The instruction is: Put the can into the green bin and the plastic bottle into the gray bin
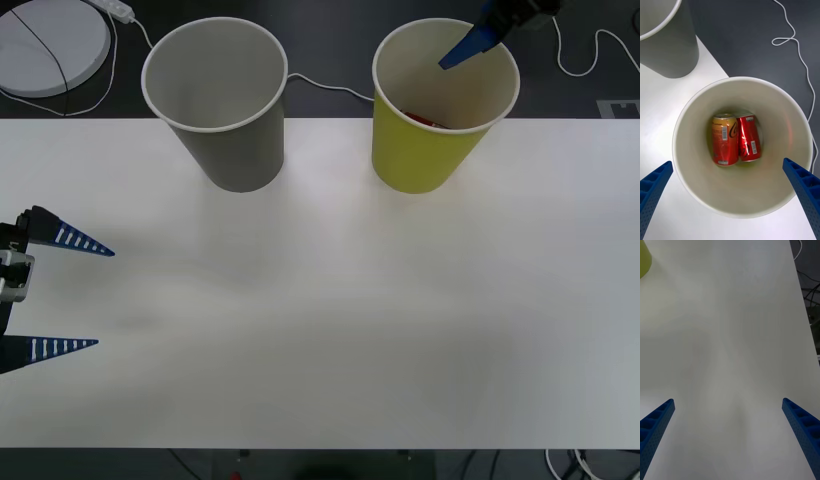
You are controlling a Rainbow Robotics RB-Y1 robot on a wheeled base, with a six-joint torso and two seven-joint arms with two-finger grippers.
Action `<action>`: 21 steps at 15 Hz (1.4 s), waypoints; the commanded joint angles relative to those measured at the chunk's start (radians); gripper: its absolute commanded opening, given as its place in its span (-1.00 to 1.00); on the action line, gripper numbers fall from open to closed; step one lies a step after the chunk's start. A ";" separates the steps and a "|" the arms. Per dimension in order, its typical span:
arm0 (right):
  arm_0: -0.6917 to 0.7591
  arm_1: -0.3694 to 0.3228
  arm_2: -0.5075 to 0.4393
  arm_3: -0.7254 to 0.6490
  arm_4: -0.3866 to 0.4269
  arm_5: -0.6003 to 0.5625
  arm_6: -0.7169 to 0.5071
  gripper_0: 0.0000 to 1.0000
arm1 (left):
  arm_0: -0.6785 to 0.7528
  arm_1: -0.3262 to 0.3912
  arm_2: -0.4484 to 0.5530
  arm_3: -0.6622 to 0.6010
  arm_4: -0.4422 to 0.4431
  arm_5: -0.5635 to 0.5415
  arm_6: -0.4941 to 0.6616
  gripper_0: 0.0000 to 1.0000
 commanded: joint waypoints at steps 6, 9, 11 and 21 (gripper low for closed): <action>0.284 -0.136 -0.225 -0.273 -0.169 0.000 0.100 1.00 | 0.000 0.000 0.000 0.000 0.000 0.000 0.000 1.00; 0.445 -0.170 -0.359 -0.353 -0.261 0.000 0.249 1.00 | 0.000 0.000 0.000 0.000 0.000 0.000 0.000 1.00; 0.546 -0.193 -0.428 -0.408 -0.323 0.000 0.346 1.00 | 0.000 0.000 0.000 0.000 0.000 0.000 0.000 1.00; 1.057 -0.205 -0.685 -0.520 -0.564 0.022 0.809 1.00 | 0.000 0.000 0.000 0.000 0.000 0.000 0.000 1.00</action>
